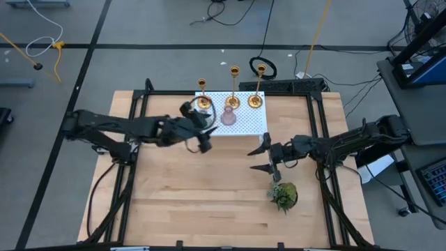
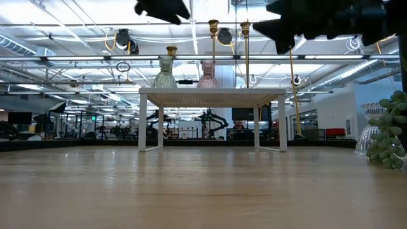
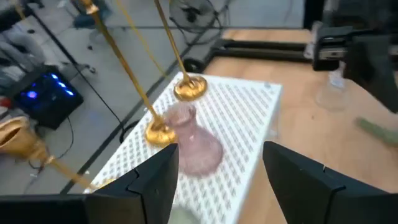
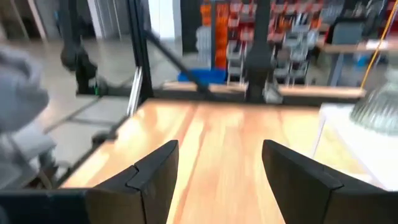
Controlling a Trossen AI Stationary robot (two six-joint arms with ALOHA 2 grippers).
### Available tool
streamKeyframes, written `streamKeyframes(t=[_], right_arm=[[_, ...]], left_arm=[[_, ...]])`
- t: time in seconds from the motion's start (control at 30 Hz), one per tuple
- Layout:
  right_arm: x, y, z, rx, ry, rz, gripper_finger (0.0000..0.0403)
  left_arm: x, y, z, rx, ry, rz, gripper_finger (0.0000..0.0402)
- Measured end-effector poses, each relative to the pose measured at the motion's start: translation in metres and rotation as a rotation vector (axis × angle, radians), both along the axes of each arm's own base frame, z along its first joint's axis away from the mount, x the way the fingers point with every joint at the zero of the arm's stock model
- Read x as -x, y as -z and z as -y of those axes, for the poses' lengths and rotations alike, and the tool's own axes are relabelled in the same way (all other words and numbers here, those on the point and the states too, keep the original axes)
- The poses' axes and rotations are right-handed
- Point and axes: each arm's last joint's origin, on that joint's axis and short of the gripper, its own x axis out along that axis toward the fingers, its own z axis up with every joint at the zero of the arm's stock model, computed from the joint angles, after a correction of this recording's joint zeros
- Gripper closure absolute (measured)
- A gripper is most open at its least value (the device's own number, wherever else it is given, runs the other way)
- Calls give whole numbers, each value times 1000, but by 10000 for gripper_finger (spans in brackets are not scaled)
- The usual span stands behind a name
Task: Pick & Place candle stick holders
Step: Put the transparent candle holder on the shelf
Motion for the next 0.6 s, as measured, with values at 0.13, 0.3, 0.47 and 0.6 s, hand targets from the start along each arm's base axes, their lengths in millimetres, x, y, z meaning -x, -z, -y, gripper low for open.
streamKeyframes(t=[0.13,0.3,0.47,0.6], right_arm=[[9,2,-4,15,-12,-81,179],[34,-4,2,-28,45,-200,179],[67,-5,11,-4,167,-325,179],[88,-2,15,-56,189,-416,179]], left_arm=[[29,-14,4,-19,6,-19,163],[57,-9,9,-44,-29,3,163],[74,15,11,-20,-69,53,163],[81,33,10,2,-67,142,163]])
